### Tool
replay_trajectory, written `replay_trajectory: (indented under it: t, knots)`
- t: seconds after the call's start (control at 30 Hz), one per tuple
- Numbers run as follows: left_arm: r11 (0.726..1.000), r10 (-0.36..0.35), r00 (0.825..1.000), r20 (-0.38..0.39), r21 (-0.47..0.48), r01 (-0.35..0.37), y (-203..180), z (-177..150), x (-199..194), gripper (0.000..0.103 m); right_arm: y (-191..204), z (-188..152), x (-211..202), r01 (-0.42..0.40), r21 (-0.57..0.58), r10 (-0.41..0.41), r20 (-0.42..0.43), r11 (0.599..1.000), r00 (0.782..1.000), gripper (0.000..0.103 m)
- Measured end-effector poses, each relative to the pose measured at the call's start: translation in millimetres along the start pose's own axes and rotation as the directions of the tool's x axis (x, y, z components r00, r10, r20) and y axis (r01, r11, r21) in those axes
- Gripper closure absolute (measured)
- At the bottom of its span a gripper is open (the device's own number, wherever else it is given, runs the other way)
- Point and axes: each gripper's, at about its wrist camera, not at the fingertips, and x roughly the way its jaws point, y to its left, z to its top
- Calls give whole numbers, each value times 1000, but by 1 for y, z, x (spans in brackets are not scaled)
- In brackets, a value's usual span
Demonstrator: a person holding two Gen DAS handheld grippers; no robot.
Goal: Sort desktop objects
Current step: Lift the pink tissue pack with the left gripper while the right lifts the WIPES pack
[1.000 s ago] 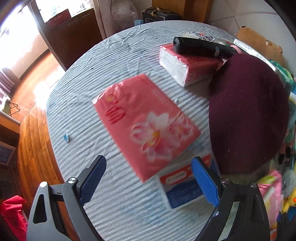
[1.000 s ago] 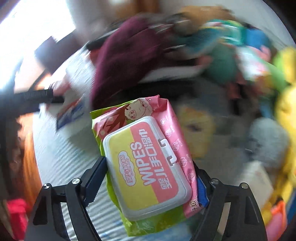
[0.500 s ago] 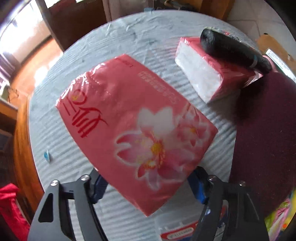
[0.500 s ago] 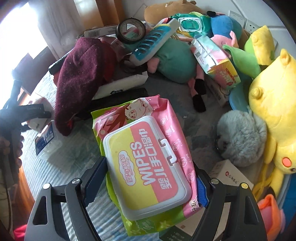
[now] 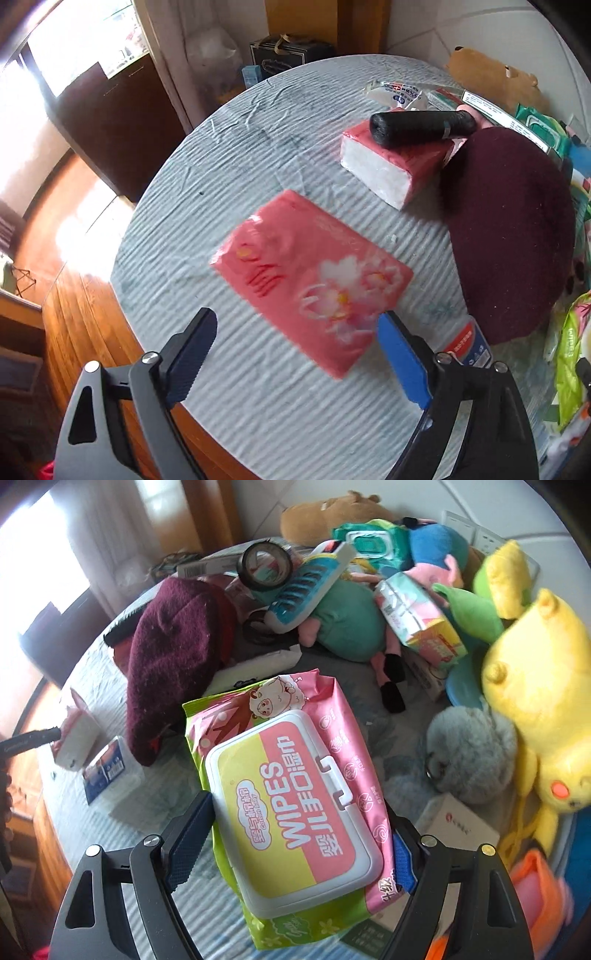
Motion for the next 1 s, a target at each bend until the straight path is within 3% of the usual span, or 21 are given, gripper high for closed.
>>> replay_trajectory:
  t: [0.17,0.27,0.37,0.47,0.83,0.87,0.9,1.0]
  knots:
    - [992,-74,994,-76,-109,66,19,30,23,14,18,-5,-15,47,81,-51,50,996,997,20]
    - [988,-65,993,-100,-148,49,15,38,35,14,16,-4,-13,48,88,-52,43,995,998,20]
    - [979,-34,993,-114,-203,10,8,43,48,0,13,-4,-10,49,95,-53,36,994,998,20]
    - [973,-13,995,-94,-232,-9,2,43,51,0,10,-3,-8,50,103,-54,30,993,998,20]
    - [997,-22,991,-135,-76,12,-10,11,55,0,17,-1,-1,13,66,-14,19,998,1000,20]
    - [998,-36,990,-135,-61,28,-10,7,55,2,19,-1,-1,11,65,-12,18,998,1000,20]
    - [997,-72,990,-125,-47,67,-12,4,55,18,21,-2,-1,10,65,-11,18,998,1000,20]
    - [995,-100,991,-91,19,102,-16,-2,48,20,30,-6,-6,20,72,-22,27,997,999,20]
